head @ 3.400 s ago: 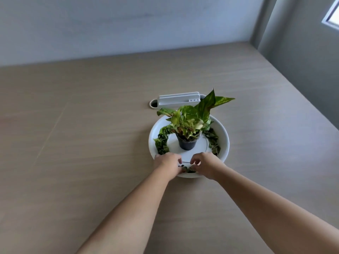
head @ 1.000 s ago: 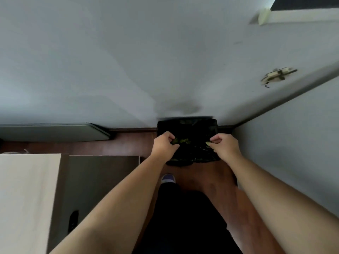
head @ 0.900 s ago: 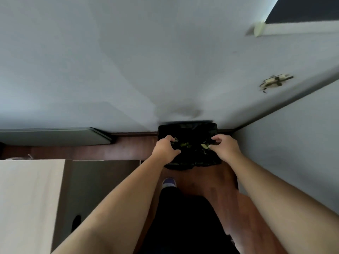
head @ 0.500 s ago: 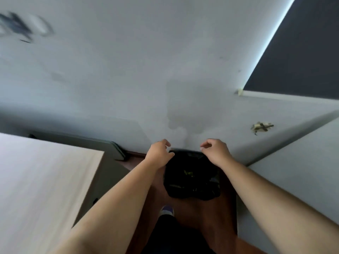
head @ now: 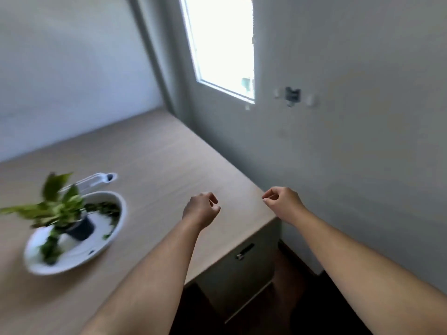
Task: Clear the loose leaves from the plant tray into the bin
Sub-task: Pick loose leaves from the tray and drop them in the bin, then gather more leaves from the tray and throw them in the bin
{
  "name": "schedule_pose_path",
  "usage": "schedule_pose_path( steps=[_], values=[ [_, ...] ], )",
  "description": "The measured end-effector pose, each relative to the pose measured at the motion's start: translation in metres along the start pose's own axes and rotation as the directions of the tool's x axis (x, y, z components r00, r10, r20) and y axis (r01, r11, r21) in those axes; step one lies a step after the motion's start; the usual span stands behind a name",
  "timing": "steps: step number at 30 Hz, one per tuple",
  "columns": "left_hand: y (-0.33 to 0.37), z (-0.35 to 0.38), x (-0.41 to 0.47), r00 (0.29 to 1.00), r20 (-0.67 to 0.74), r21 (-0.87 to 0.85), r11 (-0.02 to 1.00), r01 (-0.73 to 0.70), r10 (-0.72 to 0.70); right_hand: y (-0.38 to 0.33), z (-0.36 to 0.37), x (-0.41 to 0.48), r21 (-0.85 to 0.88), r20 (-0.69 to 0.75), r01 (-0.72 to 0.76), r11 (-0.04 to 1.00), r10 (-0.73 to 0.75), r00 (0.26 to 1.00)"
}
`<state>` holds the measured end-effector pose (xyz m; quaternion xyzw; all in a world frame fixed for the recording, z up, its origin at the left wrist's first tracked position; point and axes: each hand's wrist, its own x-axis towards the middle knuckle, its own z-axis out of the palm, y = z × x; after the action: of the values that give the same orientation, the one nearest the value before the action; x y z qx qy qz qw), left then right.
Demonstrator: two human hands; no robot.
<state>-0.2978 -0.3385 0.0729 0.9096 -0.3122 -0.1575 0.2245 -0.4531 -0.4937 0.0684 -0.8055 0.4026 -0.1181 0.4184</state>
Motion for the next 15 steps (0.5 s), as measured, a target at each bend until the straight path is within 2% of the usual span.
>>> schedule_pose_path(
  steps=[6,10,15],
  values=[
    [-0.132,-0.079,-0.037,0.95,-0.165,-0.063,0.964,0.257,-0.264,-0.103,0.121,0.006,-0.004,0.235,0.194,0.981,-0.187,0.954],
    [-0.231,-0.115,-0.059,0.878,-0.214,-0.127,0.904,0.409,-0.427,-0.169,0.218,-0.001,-0.012,0.362,0.332,0.943,-0.305,0.881],
    [-0.334,-0.157,-0.056,0.827,-0.243,-0.103,0.862,0.497,-0.506,-0.225,0.32,-0.005,-0.054,0.46,0.4,0.915,-0.333,0.823]
  ],
)
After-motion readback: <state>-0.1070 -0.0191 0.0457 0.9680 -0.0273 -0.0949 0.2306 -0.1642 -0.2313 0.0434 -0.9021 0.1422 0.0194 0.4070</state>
